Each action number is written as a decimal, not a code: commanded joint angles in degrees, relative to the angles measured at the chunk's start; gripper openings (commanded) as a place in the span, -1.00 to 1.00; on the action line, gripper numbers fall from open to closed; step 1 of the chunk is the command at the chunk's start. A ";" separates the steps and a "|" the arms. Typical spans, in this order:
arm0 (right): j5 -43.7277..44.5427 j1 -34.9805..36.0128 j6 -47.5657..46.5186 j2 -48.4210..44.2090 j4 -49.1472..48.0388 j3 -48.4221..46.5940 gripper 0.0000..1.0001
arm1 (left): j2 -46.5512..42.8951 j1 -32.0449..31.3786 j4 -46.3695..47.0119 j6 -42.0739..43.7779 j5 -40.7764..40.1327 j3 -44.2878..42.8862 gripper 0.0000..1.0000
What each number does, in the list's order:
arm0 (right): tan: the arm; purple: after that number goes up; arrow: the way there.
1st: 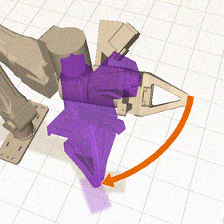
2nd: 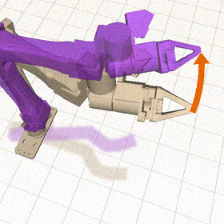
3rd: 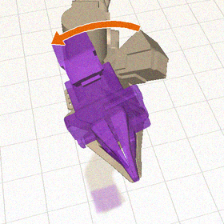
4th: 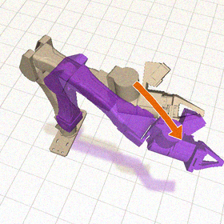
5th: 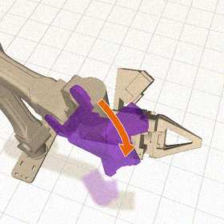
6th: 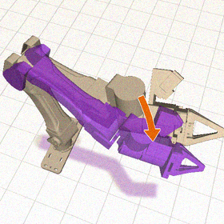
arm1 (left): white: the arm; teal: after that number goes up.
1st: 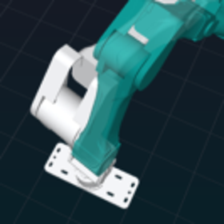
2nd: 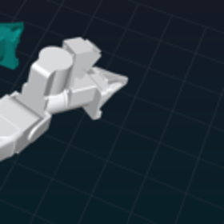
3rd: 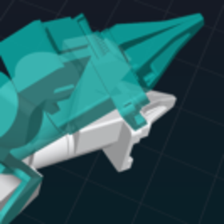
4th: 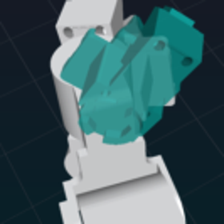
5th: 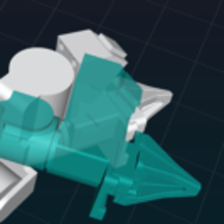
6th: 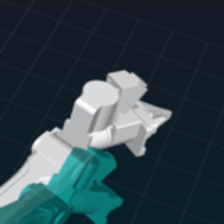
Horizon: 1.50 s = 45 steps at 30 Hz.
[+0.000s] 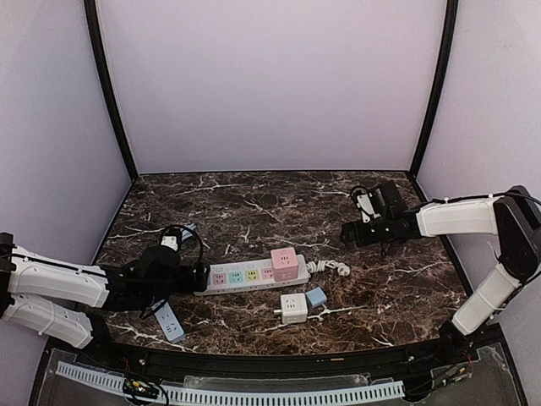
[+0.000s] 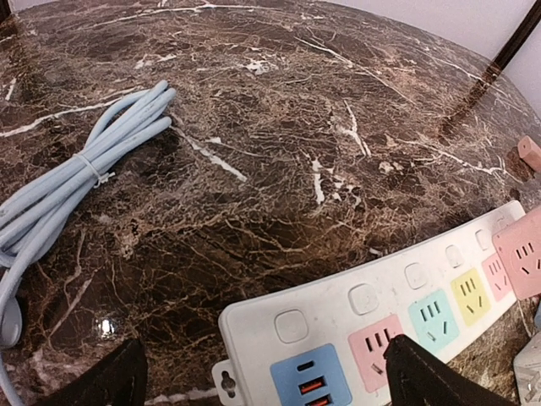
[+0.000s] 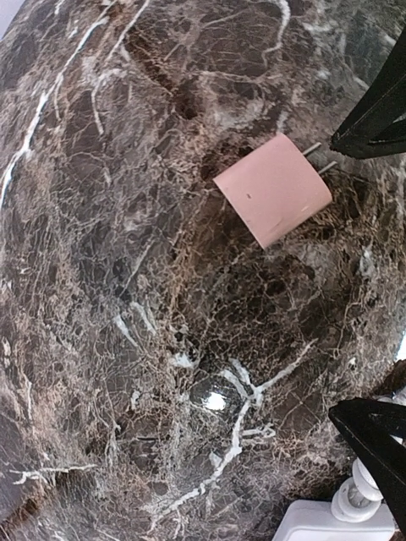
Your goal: Insert the plug
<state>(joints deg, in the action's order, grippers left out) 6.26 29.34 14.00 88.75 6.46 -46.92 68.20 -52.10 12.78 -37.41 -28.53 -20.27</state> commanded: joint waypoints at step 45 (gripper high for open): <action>-18.71 -13.85 -47.39 18.33 26.23 -25.50 0.76 | -14.94 -0.27 -0.12 9.64 3.96 7.52 0.87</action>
<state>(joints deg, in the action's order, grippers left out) -10.96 15.73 -34.44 109.43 31.62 -74.06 54.02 -52.10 12.53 -28.51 -24.84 -13.65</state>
